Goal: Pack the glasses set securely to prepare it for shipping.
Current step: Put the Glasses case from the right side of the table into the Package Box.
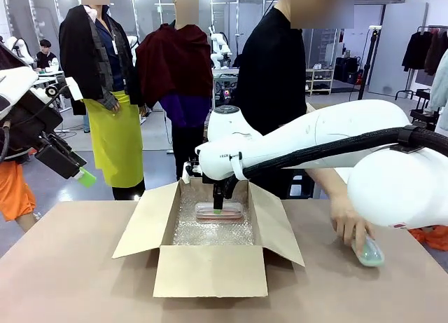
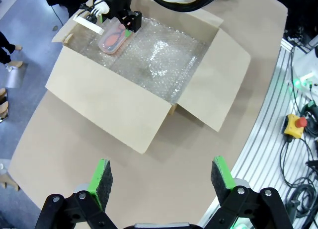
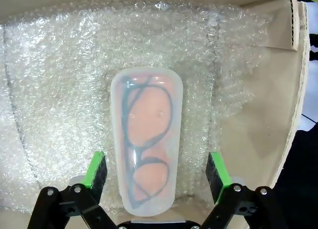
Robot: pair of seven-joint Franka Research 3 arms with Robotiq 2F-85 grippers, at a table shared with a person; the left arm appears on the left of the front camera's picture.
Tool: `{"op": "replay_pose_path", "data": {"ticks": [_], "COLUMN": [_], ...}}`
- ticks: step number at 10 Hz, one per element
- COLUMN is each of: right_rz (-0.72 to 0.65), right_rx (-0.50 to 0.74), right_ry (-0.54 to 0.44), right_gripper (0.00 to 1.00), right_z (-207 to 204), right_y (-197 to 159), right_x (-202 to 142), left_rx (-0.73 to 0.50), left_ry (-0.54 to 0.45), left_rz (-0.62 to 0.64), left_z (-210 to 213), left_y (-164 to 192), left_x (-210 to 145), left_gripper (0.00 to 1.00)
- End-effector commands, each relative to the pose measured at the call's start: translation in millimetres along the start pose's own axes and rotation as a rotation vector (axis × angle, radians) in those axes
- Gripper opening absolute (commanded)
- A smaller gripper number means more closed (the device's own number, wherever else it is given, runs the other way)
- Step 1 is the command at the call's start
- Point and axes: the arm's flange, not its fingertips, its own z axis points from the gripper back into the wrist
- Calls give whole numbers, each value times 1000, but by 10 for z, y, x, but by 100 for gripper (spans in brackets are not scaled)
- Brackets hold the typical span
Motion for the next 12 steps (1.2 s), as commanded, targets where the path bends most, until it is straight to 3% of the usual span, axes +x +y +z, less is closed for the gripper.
{"op": "replay_pose_path", "data": {"ticks": [1,4,7,9,11,12], "right_rz": [9,0,-167,-235,-312,-400], "right_rx": [-2,0,18,17,-61,-72], "right_ry": [-1,0,-8,-37,-17,-9], "right_gripper": [100,100,100,100,100,100], "right_z": [12,0,875,1088,1206,1294], "right_y": [6,0,429,542,562,581], "right_x": [18,0,-94,-216,-321,-524], "left_rx": [-17,-17,-17,-17,-17,-17], "left_ry": [-12,-12,-12,-12,-12,-12], "left_rz": [5,5,5,5,5,5], "left_z": [21,21,21,21,21,21], "left_y": [-6,-6,-6,-6,-6,-6], "left_x": [1,1,1,1,1,1], "left_gripper": [100,100,100,100,100,100]}}
